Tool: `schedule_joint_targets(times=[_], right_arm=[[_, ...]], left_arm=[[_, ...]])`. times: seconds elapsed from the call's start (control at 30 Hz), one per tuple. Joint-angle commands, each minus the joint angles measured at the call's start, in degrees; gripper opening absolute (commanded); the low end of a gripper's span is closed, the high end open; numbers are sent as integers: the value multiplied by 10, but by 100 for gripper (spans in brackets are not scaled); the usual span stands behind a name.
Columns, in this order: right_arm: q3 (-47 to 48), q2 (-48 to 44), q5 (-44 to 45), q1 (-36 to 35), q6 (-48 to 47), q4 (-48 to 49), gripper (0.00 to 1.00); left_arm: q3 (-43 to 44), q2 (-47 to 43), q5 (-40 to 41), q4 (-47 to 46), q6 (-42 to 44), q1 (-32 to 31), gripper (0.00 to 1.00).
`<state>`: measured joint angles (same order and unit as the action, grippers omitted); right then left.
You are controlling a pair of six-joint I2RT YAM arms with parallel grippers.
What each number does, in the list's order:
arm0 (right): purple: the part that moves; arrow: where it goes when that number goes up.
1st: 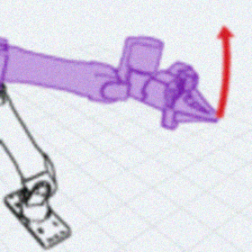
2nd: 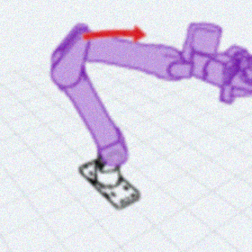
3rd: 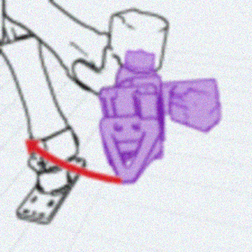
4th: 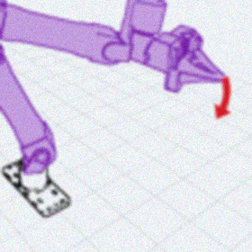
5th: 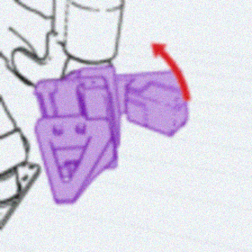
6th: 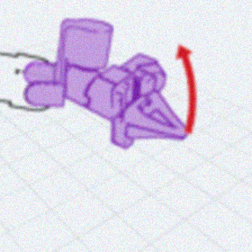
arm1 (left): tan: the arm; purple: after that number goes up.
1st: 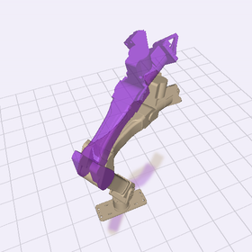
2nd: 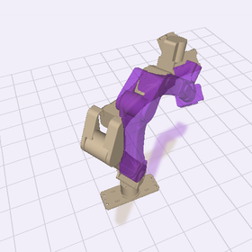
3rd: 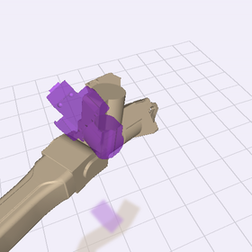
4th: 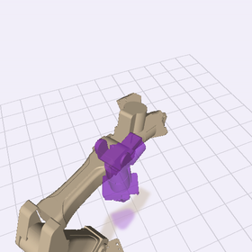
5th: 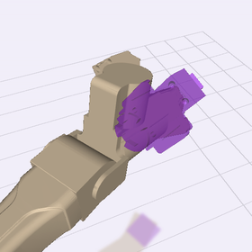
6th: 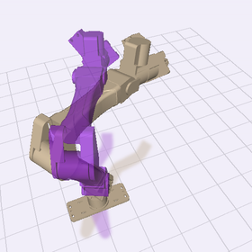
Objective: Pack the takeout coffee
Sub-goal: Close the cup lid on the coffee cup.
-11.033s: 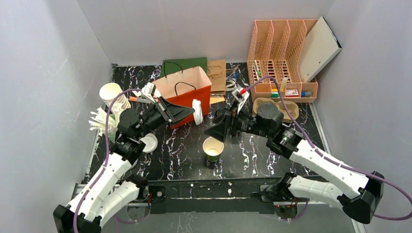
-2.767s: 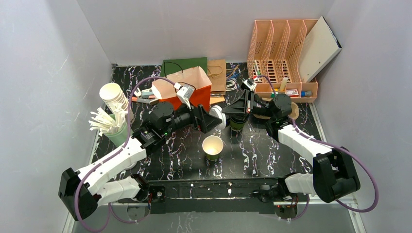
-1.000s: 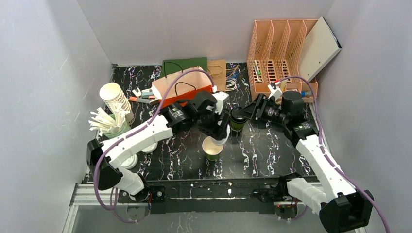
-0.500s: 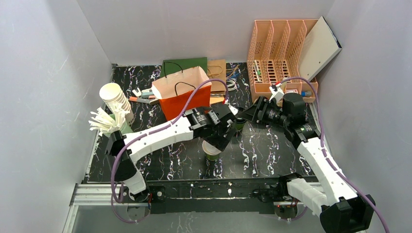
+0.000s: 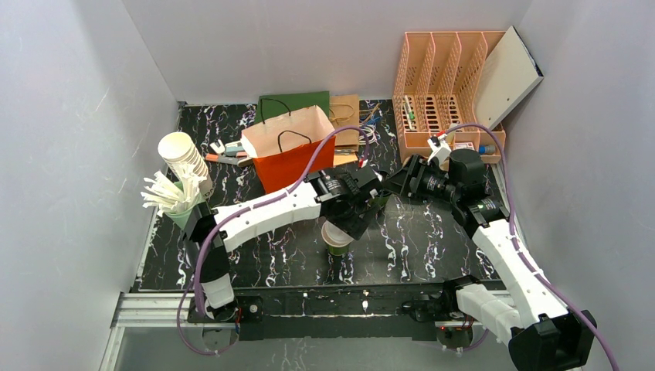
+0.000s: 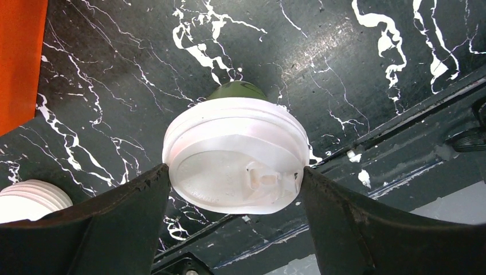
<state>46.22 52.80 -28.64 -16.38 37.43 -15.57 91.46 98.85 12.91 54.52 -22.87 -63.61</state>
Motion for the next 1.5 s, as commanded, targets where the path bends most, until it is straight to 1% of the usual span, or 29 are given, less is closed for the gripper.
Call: schedule_joint_targets(times=[0.0,0.37,0.57,0.73,0.83,0.93,1.07,1.23,1.3,1.4,1.47], right_arm=[[-2,-12,-5,1,-8,8,67],[-11,-5,-17,2,-6,21,67],[-11,-5,-18,1,-6,24,67],[-21,4,-52,1,-17,29,67],[-24,37,-79,1,-36,19,70],[-24,69,-99,-3,-57,11,77],[-31,84,-80,-28,-67,23,79],[-36,111,-64,-62,-64,44,76],[-34,129,-64,-77,-62,52,78],[-25,155,-65,-97,-65,57,85],[-18,172,-71,-101,-70,61,87]], left_arm=[[22,9,3,32,8,-2,80],[45,27,8,77,10,-2,84],[43,29,-2,76,14,-2,86],[43,24,1,73,13,-2,87],[47,17,-1,71,13,-2,87],[49,11,-1,71,12,-2,87],[48,-18,-4,57,8,-2,87],[41,-68,-9,39,-7,-2,88],[27,-92,-6,30,-18,-2,87],[-18,-140,-1,1,-46,4,84],[-62,-180,-1,-30,-72,12,77]])
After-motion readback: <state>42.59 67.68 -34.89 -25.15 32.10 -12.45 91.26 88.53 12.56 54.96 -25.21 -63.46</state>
